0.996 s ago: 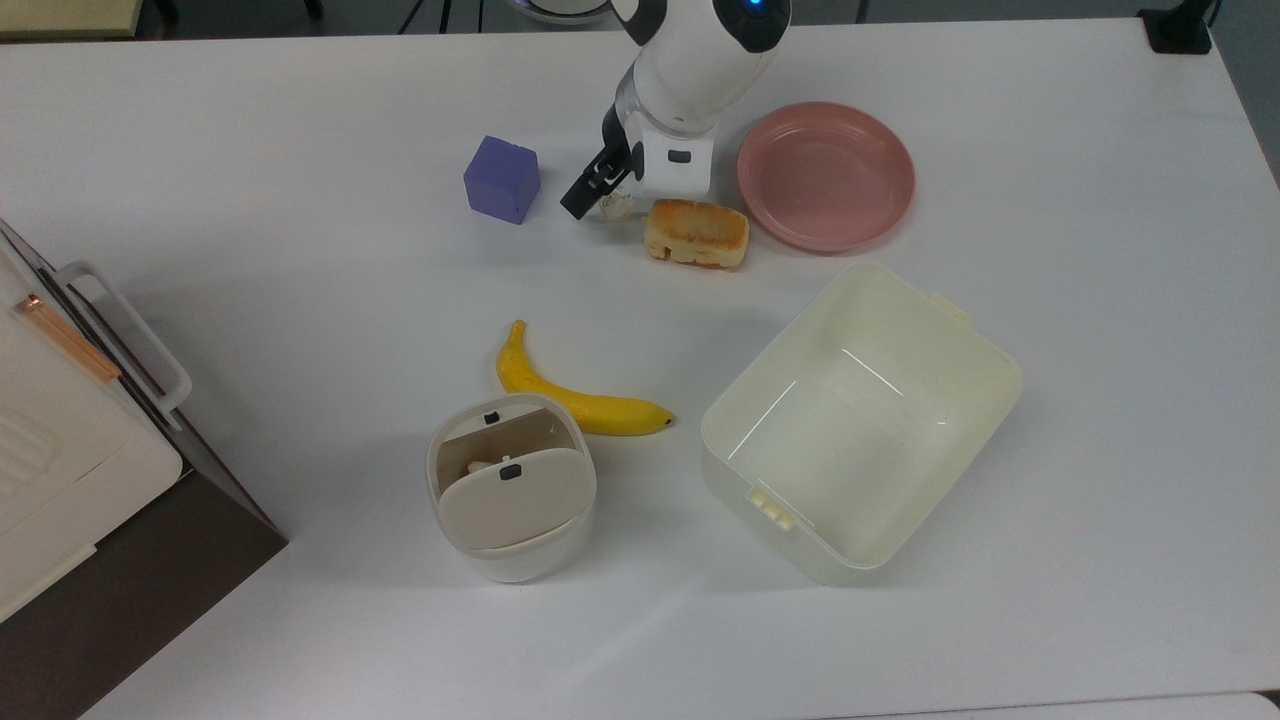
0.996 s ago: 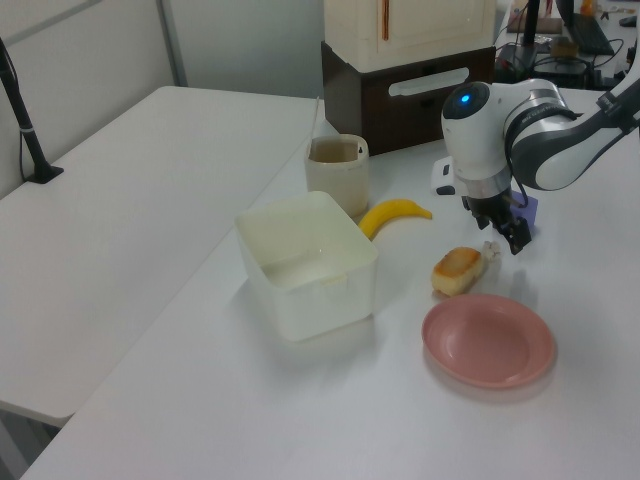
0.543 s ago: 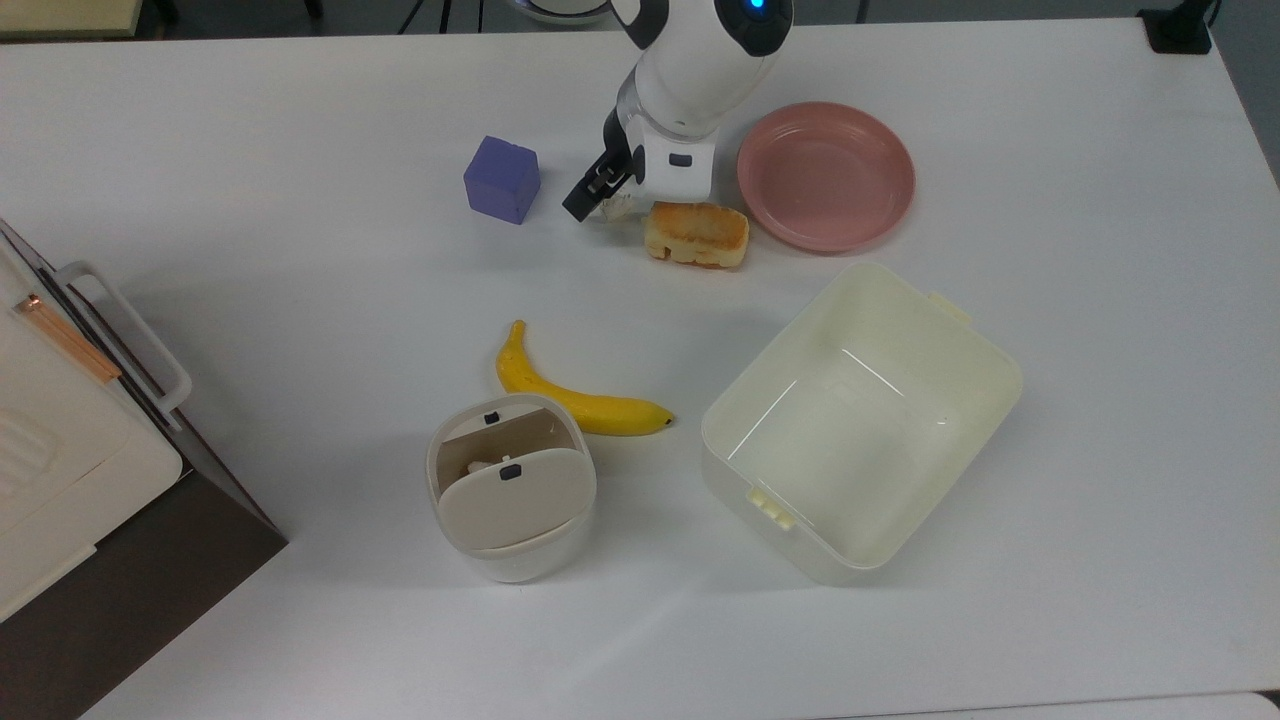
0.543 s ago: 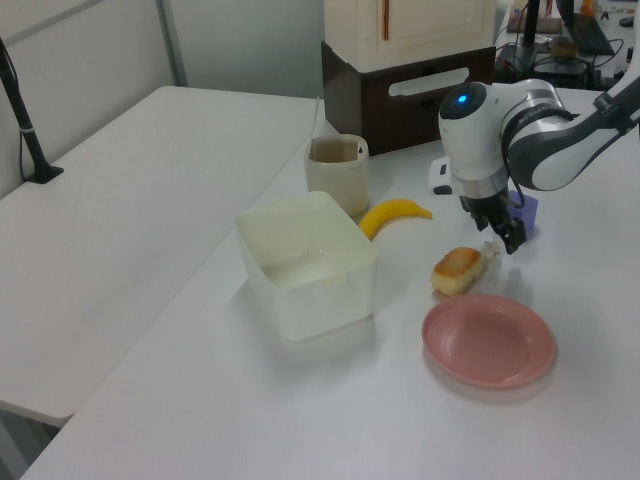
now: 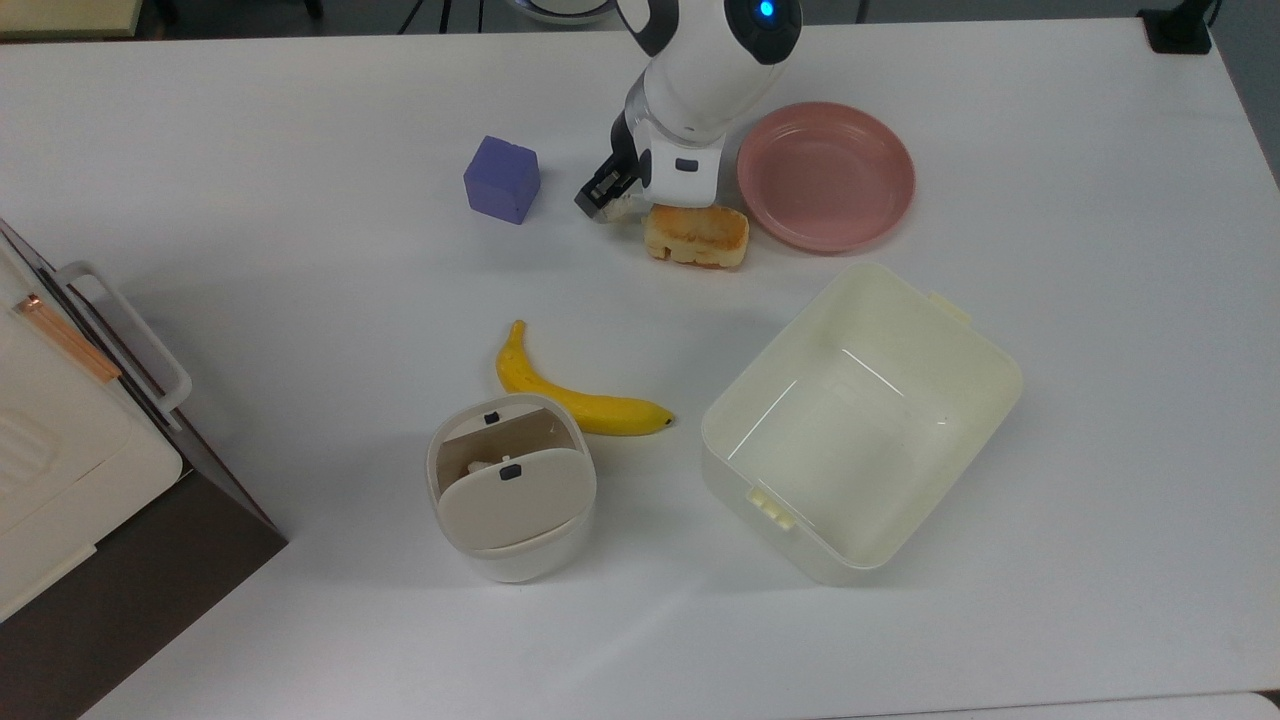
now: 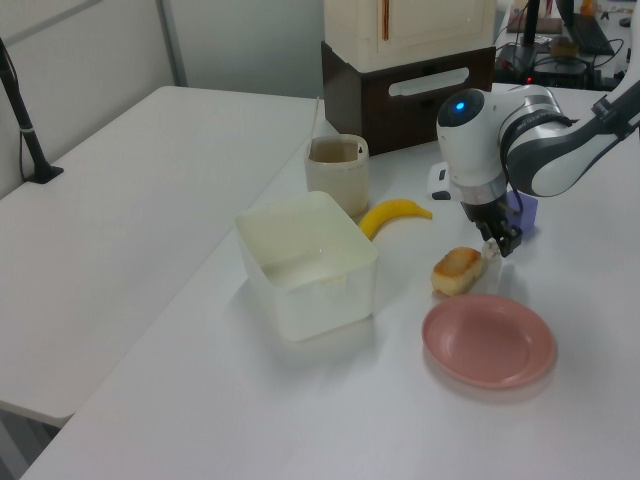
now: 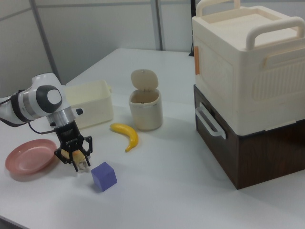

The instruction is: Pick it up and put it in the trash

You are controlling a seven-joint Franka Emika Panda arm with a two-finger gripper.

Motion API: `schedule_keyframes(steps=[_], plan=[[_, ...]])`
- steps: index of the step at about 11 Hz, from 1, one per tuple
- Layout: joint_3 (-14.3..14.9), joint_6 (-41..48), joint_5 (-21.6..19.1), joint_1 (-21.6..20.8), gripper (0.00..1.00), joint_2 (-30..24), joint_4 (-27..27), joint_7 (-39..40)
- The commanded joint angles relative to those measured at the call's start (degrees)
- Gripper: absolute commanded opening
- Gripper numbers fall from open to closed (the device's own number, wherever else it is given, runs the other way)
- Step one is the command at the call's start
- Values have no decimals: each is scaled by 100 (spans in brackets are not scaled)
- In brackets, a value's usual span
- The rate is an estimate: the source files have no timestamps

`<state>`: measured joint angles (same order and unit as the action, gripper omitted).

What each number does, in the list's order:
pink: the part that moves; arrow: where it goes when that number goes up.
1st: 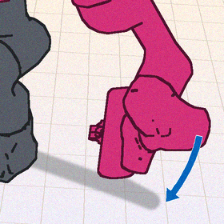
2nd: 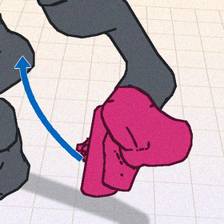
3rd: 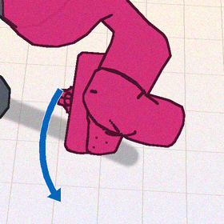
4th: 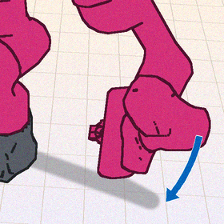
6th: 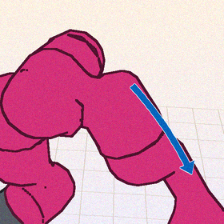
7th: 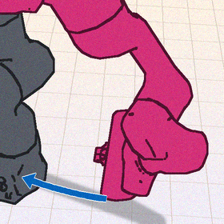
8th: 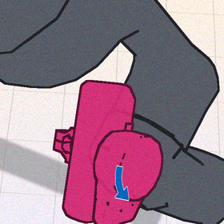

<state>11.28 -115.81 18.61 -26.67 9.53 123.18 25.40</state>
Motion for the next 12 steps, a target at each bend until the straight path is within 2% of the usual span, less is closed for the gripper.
schedule_keyframes(steps=[1, 3, 8, 10, 12], plan=[[-64, -82, 274, -48, 17, 48, -39, -105], [-100, -73, 292, -40, 4, 48, -74, -114], [-91, 32, 283, 4, 1, -22, -249, 148], [-82, 129, 257, 170, 1, -109, -652, 369], [-56, 243, 134, 477, 1, -118, -1293, 308]])
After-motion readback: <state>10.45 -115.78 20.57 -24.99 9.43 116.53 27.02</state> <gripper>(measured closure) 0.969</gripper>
